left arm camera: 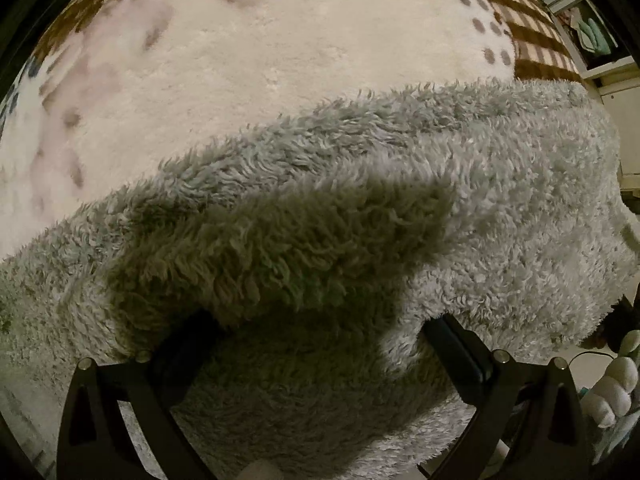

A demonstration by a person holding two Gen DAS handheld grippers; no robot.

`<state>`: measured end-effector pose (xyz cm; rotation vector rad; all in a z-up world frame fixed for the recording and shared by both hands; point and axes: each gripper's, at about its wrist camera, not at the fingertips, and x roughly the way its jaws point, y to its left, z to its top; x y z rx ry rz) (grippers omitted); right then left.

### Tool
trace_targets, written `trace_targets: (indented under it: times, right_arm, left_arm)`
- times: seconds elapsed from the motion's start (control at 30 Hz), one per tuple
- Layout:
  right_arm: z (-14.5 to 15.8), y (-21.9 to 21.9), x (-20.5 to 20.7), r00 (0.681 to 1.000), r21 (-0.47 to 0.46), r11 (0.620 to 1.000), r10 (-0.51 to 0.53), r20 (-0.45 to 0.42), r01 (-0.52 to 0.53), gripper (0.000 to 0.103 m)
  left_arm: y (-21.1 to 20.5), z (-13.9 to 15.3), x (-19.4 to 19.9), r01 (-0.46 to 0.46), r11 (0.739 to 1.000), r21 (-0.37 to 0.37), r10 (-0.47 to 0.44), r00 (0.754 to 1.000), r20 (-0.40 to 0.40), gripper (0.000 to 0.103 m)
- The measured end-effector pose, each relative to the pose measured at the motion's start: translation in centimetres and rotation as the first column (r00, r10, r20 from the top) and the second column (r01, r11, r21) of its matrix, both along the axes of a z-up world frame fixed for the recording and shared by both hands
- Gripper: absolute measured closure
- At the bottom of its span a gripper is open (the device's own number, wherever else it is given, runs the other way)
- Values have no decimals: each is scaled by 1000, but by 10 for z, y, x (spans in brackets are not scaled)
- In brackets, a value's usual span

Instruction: Fold towel

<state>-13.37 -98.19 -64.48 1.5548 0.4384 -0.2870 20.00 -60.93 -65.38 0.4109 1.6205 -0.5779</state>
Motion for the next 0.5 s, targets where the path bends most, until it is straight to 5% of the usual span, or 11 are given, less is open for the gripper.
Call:
trace_targets:
  times: [0.2,0.37,0.5]
  right_arm:
    - [-19,8,7,985,-21,996,85,-152,-89,27]
    - [-9,7,-2,1000,7,1000,-3,30,3,32]
    - [-15,0,12,998,-43,999,19,-68,-22,32]
  left_arm:
    - [2,1,3,1,1000,5,-1,1000,-2,0]
    - [2,2,7,-3,1000,11,3,1000,-12,0]
    - [0,1,7,-14,1000,14,14,1000,-5,0]
